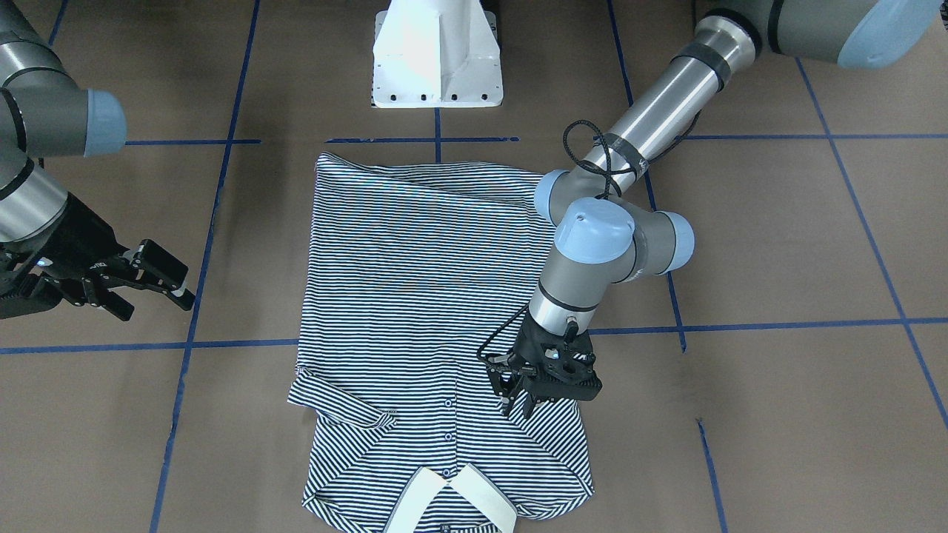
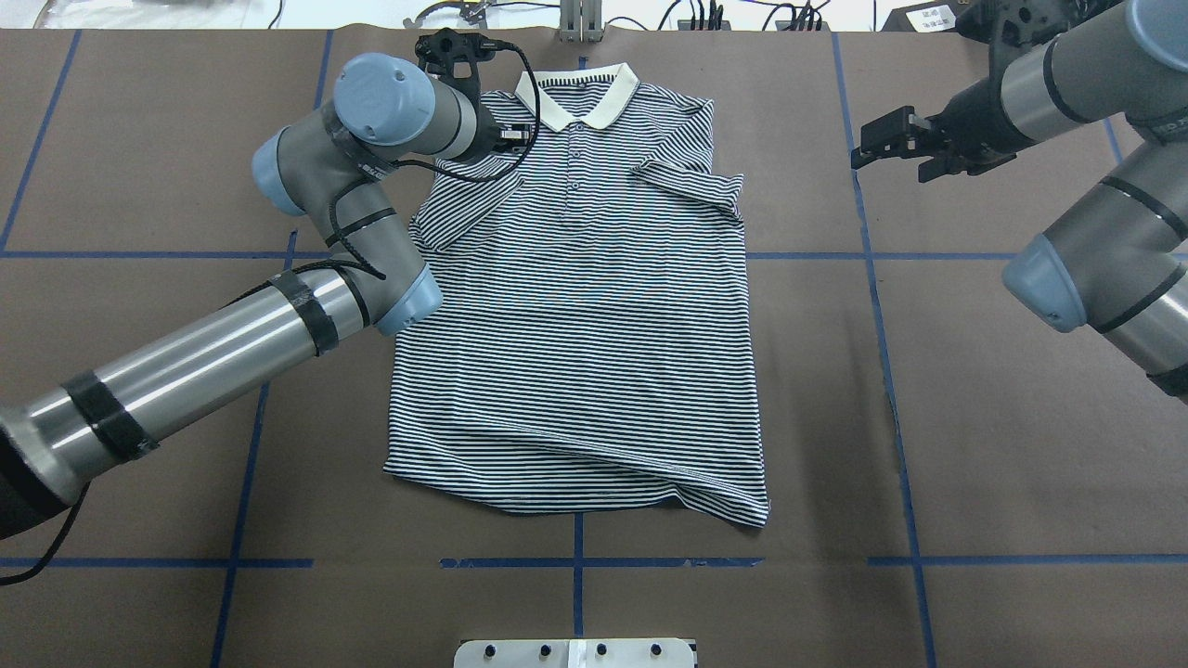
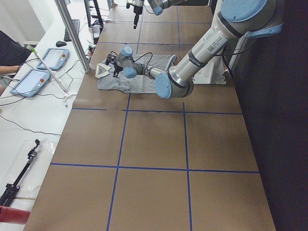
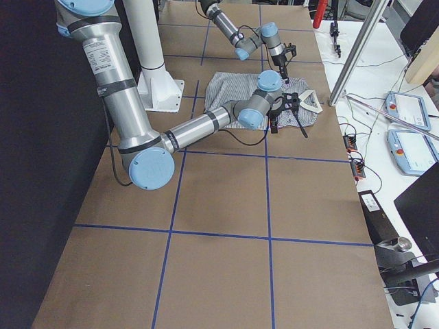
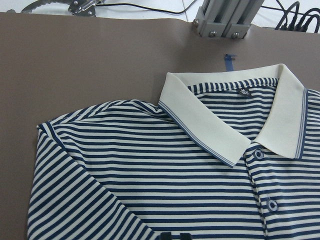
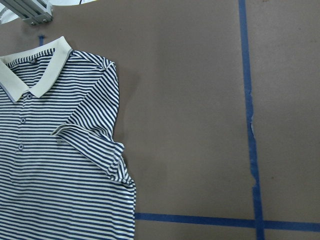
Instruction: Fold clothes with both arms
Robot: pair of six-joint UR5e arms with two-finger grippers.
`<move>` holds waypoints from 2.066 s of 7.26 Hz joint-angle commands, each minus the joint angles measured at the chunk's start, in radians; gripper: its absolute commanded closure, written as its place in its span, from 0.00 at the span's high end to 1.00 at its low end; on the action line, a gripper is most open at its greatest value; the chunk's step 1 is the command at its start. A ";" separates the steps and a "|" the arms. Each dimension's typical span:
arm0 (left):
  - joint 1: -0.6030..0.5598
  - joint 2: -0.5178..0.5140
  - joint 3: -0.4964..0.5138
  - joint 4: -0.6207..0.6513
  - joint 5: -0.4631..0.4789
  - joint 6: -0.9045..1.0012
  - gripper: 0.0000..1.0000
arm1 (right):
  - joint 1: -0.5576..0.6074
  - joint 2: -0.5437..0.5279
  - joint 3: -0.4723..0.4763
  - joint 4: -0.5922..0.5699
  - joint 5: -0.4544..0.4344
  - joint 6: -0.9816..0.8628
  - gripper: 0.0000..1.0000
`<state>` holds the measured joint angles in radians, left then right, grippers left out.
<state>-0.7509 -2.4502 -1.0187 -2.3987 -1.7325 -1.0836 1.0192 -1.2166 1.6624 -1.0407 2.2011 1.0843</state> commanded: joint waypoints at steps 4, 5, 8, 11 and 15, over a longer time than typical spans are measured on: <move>0.001 0.318 -0.436 0.007 -0.128 -0.050 0.80 | -0.634 -0.113 0.363 -0.268 -0.689 0.688 0.98; 0.001 0.319 -0.432 0.006 -0.128 -0.048 0.80 | -0.771 -0.115 0.402 -0.409 -0.804 0.839 0.93; 0.001 0.319 -0.426 0.007 -0.125 -0.048 0.80 | -0.964 -0.182 0.402 -0.429 -0.969 1.072 0.83; 0.002 0.326 -0.425 0.004 -0.124 -0.048 0.81 | -0.961 -0.193 0.392 -0.429 -0.971 1.073 0.79; 0.002 0.326 -0.408 -0.002 -0.124 -0.042 0.81 | -0.952 -0.187 0.379 -0.427 -0.969 1.092 0.62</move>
<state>-0.7486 -2.1246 -1.4316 -2.3987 -1.8561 -1.1292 0.0605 -1.4047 2.0494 -1.4682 1.2316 2.1742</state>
